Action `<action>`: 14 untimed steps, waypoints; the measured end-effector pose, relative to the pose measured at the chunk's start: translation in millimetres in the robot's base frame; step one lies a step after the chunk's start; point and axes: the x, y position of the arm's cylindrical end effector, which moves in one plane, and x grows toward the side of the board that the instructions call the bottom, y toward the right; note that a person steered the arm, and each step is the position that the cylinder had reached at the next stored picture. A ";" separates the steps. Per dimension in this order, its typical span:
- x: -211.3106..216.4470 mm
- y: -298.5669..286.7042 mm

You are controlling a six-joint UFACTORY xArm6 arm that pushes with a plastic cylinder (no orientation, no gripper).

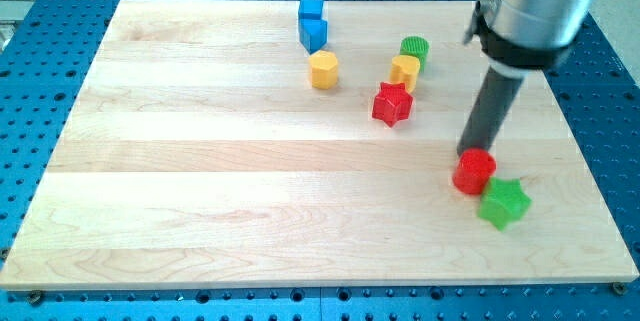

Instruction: Push the red blocks into the green star

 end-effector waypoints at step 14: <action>-48.2 44.9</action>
